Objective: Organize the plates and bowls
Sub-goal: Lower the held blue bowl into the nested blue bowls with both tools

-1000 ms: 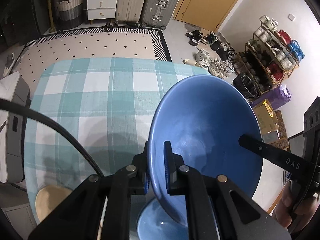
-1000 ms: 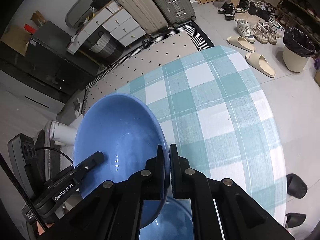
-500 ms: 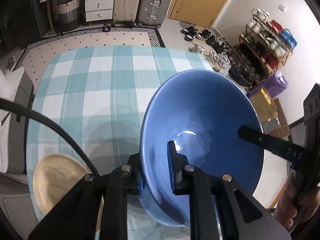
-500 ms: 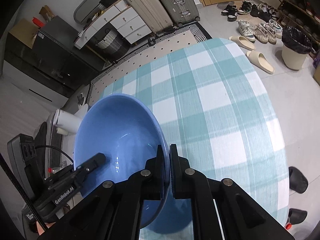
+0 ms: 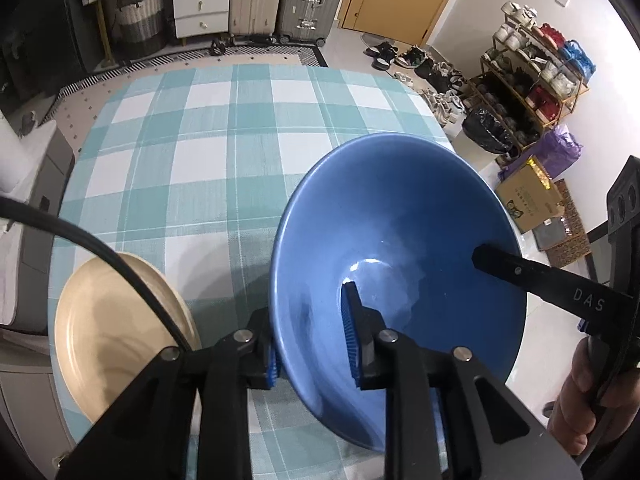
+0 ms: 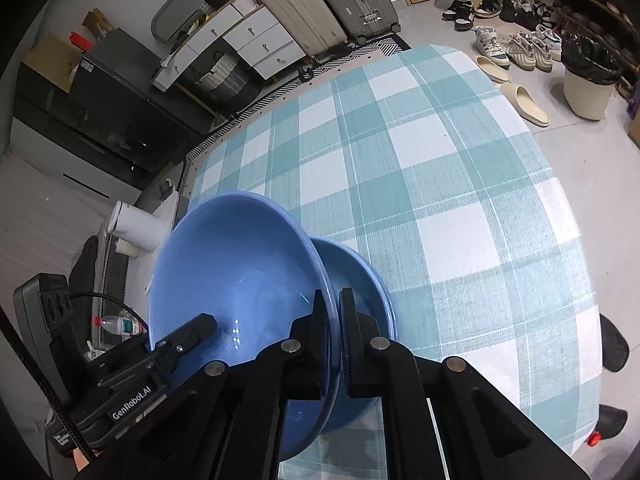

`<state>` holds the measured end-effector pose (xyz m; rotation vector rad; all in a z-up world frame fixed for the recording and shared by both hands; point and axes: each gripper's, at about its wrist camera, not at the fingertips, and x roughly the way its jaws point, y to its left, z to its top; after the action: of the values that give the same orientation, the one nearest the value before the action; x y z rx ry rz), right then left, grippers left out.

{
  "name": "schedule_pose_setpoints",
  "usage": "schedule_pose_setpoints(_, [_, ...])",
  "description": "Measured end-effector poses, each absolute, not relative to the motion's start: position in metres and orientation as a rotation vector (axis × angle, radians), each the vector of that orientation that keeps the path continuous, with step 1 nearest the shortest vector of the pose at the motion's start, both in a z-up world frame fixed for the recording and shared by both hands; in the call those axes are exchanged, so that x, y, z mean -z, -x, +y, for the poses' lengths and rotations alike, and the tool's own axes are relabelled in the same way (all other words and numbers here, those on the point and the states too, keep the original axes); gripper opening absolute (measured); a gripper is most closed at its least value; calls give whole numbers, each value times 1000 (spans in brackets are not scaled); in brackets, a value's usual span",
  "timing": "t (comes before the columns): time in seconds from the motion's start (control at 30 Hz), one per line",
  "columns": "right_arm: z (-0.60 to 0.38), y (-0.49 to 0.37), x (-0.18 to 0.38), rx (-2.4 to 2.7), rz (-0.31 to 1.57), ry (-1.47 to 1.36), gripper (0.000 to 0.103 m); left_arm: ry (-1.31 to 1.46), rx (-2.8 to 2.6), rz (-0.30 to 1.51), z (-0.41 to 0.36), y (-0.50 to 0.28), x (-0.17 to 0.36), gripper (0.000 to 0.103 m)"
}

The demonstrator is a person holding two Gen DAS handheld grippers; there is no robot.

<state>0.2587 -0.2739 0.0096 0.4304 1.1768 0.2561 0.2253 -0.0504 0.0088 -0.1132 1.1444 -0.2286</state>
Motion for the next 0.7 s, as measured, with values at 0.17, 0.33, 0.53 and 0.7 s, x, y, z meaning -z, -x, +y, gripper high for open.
schedule_pose_setpoints(0.17, [-276, -258, 1, -268, 1165, -452, 5, 70, 228, 1121, -58, -221, -4, 28])
schedule_pose_setpoints(0.33, [-278, -256, 8, -249, 1166, -433, 5, 56, 227, 1131, -62, -218, 8, 29])
schedule_pose_setpoints(0.53, [-273, -251, 13, -254, 1134, -384, 5, -20, 185, 1109, -70, -213, 13, 33])
schedule_pose_setpoints(0.7, [-266, -251, 14, -256, 1110, -345, 6, -33, 184, 1099, -71, -211, 16, 36])
